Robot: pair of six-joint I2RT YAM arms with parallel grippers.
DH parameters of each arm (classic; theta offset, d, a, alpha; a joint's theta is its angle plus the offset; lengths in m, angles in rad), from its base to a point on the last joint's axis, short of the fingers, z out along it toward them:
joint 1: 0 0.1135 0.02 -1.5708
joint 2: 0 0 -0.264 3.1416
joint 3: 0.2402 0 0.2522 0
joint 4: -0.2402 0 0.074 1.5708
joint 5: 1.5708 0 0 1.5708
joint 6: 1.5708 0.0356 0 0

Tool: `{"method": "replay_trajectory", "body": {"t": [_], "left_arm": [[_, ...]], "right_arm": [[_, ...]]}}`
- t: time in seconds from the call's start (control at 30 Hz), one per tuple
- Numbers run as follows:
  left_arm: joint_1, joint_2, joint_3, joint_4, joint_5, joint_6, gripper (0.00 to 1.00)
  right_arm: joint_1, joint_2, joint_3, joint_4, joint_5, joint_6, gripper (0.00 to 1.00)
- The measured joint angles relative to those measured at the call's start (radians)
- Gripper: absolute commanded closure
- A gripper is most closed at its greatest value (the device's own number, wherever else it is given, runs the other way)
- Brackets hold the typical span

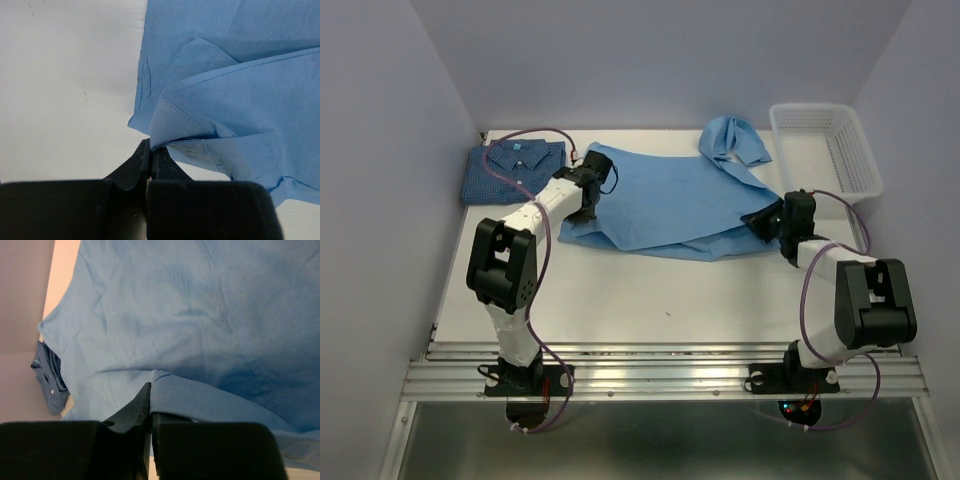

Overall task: Fold and stack the long sleeve shirts
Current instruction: Fold the shirt

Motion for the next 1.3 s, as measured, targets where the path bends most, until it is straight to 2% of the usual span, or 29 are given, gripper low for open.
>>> {"method": "replay_trajectory", "body": {"t": [0.23, 0.43, 0.63, 0.73, 0.83, 1.07, 1.2, 1.23, 1.3], "left_arm": [[0.000, 0.004, 0.086, -0.014, 0.002, 0.005, 1.00], [0.001, 0.041, 0.315, -0.005, 0.010, 0.040, 1.00], [0.006, 0.137, 0.594, -0.011, 0.090, 0.104, 1.00], [0.006, 0.172, 0.655, -0.008, 0.116, 0.121, 1.00], [0.007, 0.164, 0.591, 0.011, 0.119, 0.126, 1.00], [0.022, 0.138, 0.226, 0.062, 0.113, 0.126, 1.00], [0.055, 0.150, 0.190, 0.043, 0.083, 0.137, 1.00], [0.066, 0.150, 0.199, 0.035, 0.071, 0.138, 0.87], [0.082, 0.150, 0.222, 0.026, 0.055, 0.151, 0.83]], "right_arm": [[0.000, -0.104, -0.068, 0.052, 0.088, 0.003, 0.99], [0.000, -0.282, -0.183, 0.077, 0.246, 0.001, 0.99], [0.000, -0.319, -0.237, 0.086, 0.327, 0.002, 0.99], [0.000, -0.315, -0.251, 0.099, 0.328, 0.002, 0.98], [0.000, -0.301, -0.267, 0.138, 0.328, 0.005, 0.98], [0.000, -0.206, -0.328, 0.204, 0.276, 0.005, 0.96], [0.000, -0.155, -0.342, 0.216, 0.238, 0.005, 0.94], [0.000, -0.146, -0.342, 0.224, 0.226, 0.005, 0.94], [0.000, -0.139, -0.342, 0.237, 0.210, 0.002, 0.94]]}}
